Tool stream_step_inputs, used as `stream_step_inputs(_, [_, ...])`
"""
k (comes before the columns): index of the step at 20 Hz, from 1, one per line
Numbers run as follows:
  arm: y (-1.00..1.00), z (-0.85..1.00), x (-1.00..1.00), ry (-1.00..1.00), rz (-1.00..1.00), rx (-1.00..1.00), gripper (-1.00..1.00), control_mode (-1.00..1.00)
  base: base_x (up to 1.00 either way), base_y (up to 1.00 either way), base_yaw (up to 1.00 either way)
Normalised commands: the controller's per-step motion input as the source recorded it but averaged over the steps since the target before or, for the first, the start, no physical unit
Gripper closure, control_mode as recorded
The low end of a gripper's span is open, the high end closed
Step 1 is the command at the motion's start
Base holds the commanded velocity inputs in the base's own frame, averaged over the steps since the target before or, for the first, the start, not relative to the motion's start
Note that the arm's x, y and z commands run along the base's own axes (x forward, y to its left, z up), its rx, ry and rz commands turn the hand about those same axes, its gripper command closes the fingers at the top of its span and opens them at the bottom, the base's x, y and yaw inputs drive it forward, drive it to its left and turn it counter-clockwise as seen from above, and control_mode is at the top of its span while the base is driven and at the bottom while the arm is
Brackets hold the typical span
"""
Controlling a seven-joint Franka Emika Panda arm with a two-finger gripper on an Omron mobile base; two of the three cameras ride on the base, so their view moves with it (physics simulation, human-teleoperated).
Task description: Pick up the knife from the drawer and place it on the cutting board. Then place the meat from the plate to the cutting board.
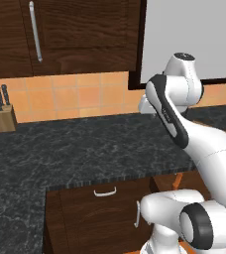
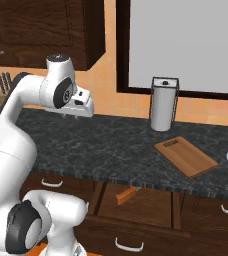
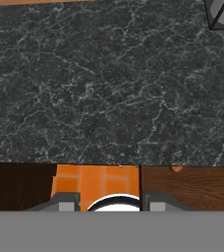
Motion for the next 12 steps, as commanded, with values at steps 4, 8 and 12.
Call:
stream_step_inputs(4, [0.00,-0.04,-0.18,0.00,0.00,0.00,-1.00,-1.00,0.00,0.00,0.00])
stream_step_inputs(8, [-0.01,-0.29,-0.75,0.00,0.00,0.04,-1.00,-1.00,0.00,0.00,0.00])
stream_step_inputs(12, [-0.01,-0.62,-0.84,0.00,0.00,0.08,-1.00,-1.00,0.00,0.00,0.00])
